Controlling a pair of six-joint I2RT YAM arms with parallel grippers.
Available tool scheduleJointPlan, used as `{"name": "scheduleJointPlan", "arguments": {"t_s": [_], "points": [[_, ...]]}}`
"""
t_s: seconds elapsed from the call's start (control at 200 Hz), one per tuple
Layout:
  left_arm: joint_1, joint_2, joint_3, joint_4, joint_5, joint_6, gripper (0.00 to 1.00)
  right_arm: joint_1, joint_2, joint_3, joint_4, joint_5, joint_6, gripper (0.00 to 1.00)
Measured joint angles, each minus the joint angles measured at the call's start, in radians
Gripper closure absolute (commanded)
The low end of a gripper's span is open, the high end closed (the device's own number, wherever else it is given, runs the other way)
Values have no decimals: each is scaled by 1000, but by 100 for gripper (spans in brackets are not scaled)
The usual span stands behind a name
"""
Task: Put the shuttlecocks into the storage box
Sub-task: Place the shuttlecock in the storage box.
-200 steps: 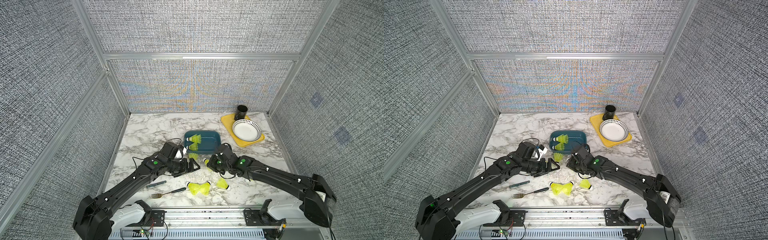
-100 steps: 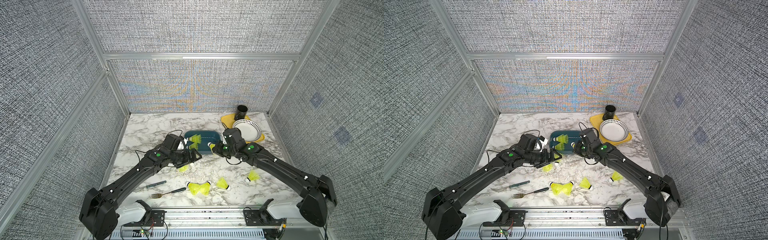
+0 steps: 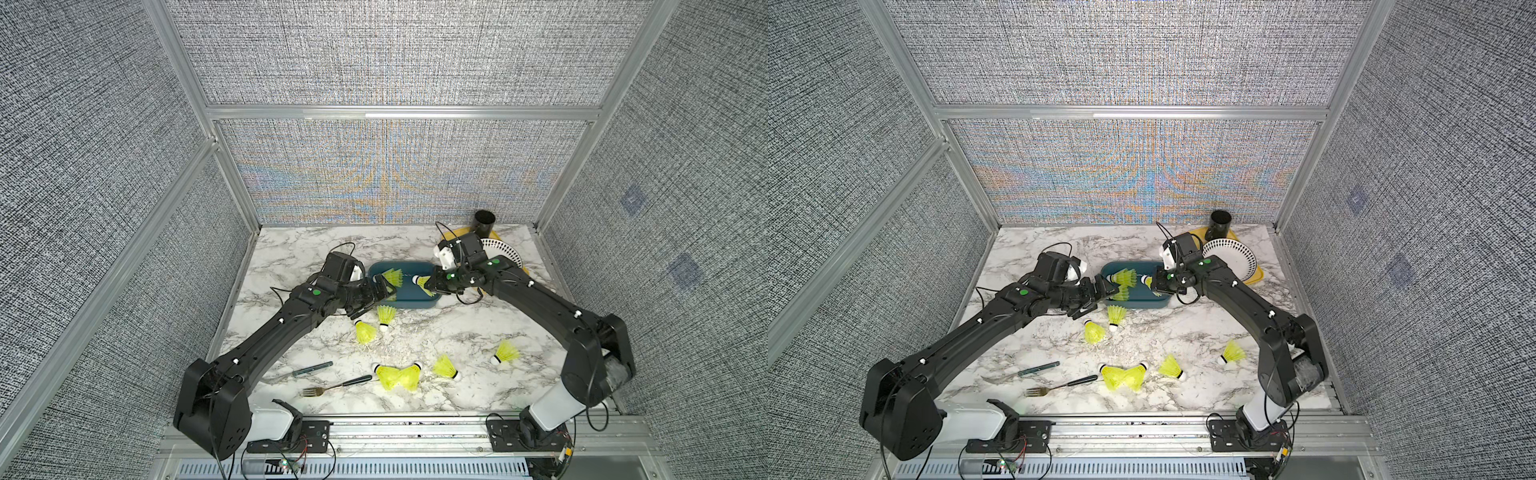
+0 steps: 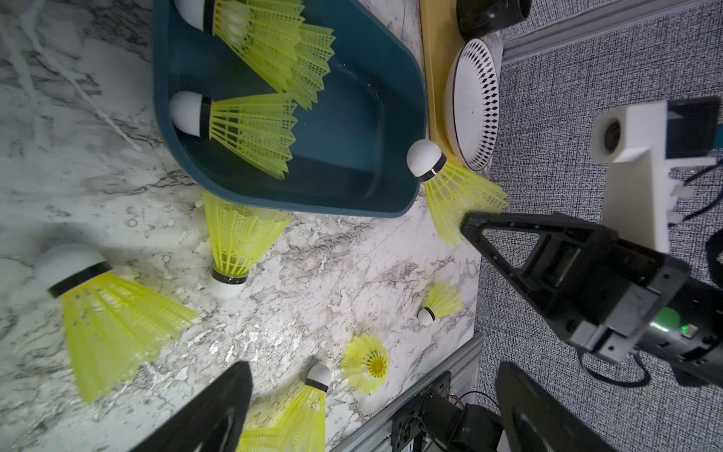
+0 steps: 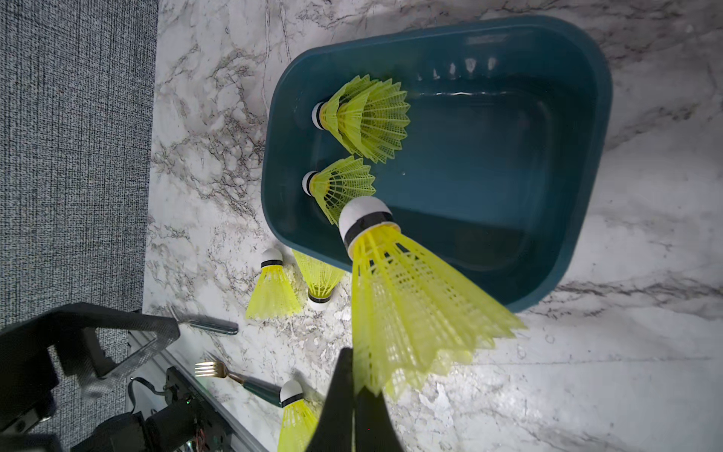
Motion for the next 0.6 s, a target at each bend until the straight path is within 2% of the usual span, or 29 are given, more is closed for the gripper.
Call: {"name": "scheduleJointPlan", "arguments": {"t_s": [0.255, 0.601], "points": [[2, 62, 39, -14, -24, -5, 0, 0, 166, 136, -65, -39, -136, 100], [3, 98, 48, -22, -52, -5, 0, 2, 279, 217, -116, -78, -238, 100]]}}
